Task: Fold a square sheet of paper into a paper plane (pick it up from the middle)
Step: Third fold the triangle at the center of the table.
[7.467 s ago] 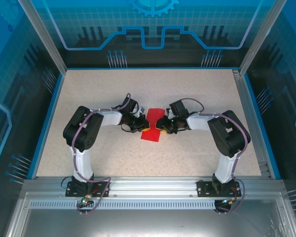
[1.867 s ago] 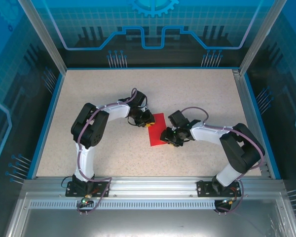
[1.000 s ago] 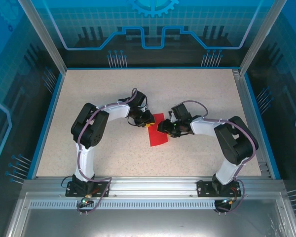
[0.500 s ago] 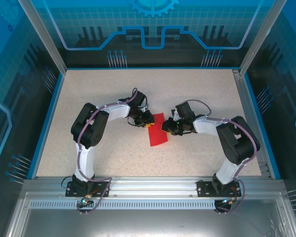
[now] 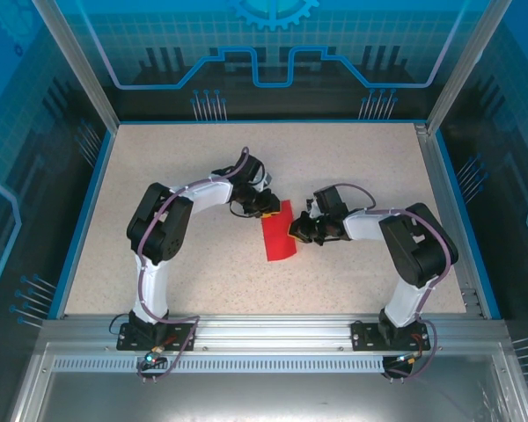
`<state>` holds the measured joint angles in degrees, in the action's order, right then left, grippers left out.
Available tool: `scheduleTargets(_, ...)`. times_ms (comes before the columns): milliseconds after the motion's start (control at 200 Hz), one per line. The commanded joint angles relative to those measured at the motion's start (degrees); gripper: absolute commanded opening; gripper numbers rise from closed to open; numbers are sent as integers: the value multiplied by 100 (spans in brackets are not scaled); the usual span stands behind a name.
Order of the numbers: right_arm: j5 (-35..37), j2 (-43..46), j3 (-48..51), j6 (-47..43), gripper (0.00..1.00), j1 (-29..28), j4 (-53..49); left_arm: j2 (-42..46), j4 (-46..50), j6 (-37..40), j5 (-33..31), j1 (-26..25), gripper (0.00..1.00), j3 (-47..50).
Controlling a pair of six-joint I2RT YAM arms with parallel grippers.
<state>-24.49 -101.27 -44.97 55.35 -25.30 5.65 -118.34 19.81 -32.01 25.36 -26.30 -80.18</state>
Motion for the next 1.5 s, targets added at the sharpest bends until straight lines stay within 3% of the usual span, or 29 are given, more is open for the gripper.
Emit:
scheduleTargets(0, 94, 102, 98, 418, 6, -115, 210, 318, 81, 298, 23, 5, 28, 15)
scheduleTargets(275, -321, 210, -40, 320, 23, 15, -16, 1846, -619, 294, -238, -222, 45, 1422)
scheduleTargets(450, -565, 205, -129, 180, 23, 91, -222, 2665, -908, 332, -816, -844, 51, 2324)
scheduleTargets(540, -680, 179, -188, 74, 17, 139, -347, 2872, -810, 515, -1422, -1361, 52, 2540)
scheduleTargets(755, -820, 94, -299, -32, 13, 205, -554, 2665, -463, 1034, -2971, -2592, 54, 2480)
scheduleTargets(910, -917, 65, -338, -72, 12, 218, -613, 2292, -358, 1266, -3709, -3054, 56, 2278)
scheduleTargets(1145, -909, 57, -387, -91, 12, 227, -679, 1918, -362, 1506, -4482, -3258, 57, 1978)
scheduleTargets(1335, -925, -1, -396, -90, 12, 243, -696, 1714, -456, 1634, -4689, -3258, 57, 1810)
scheduleTargets(1490, -940, -35, -400, -86, 12, 255, -709, 1656, -457, 1663, -4869, -3258, 49, 1783)
